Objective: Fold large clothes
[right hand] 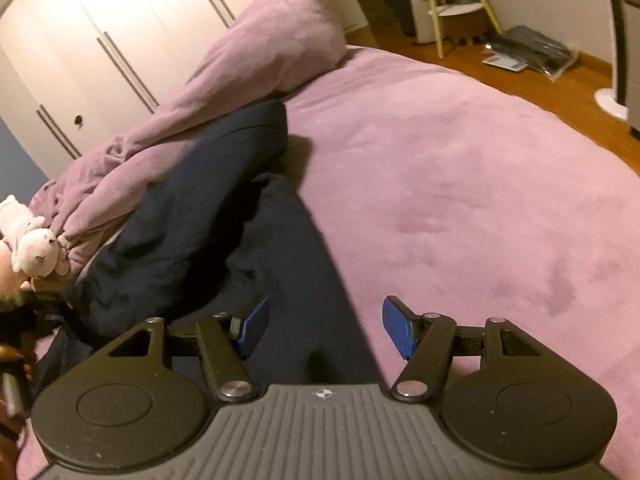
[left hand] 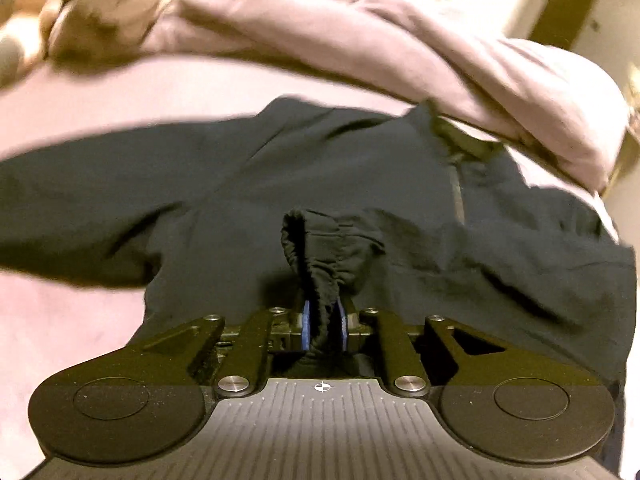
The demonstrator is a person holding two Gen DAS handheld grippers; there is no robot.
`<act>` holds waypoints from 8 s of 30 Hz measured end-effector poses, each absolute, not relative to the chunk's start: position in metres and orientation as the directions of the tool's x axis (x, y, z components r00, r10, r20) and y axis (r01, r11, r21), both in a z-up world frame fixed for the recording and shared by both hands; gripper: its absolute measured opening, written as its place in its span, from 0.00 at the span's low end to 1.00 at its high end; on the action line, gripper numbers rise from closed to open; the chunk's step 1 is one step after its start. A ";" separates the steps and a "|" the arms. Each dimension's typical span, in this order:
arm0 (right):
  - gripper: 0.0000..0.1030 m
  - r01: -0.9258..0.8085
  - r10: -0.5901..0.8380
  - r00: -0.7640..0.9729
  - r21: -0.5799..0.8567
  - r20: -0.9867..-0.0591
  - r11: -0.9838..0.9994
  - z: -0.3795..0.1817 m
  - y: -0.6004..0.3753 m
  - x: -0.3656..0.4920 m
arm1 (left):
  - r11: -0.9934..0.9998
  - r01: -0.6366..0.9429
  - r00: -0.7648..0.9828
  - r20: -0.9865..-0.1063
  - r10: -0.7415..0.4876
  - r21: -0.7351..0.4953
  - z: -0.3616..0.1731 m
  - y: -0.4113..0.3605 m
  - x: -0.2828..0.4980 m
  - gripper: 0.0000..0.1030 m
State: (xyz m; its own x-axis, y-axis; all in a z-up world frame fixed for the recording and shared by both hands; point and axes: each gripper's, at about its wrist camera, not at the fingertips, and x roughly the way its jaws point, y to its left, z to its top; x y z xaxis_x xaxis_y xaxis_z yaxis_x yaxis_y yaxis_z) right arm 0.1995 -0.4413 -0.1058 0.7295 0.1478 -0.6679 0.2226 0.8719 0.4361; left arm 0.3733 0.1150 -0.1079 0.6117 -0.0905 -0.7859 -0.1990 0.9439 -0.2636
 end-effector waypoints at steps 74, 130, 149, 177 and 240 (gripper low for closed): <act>0.69 0.105 -0.109 0.767 -0.044 -0.632 0.994 -0.165 -0.360 0.432 | 0.989 -0.148 0.704 -0.703 0.105 -0.001 -0.139 0.081 0.438 0.59; 0.37 0.055 0.033 0.782 0.122 -0.623 0.991 -0.113 -0.333 0.340 | 0.852 -0.434 0.685 -0.722 0.101 -0.292 -0.085 0.250 0.291 0.83; 0.37 0.164 0.141 0.705 0.353 -0.695 0.921 -0.103 -0.311 0.252 | 0.064 -0.608 0.786 -0.588 0.190 -0.792 -0.177 0.512 0.217 0.46; 0.37 0.163 0.248 0.711 0.498 -0.658 0.852 -0.098 -0.377 0.216 | 0.790 0.130 0.763 -0.448 -0.466 -0.599 -0.029 0.129 0.282 0.53; 0.51 0.135 0.382 0.733 0.670 -0.563 0.730 -0.146 -0.379 0.390 | 0.977 -0.161 0.605 -0.796 -0.013 -0.138 -0.124 0.148 0.354 0.65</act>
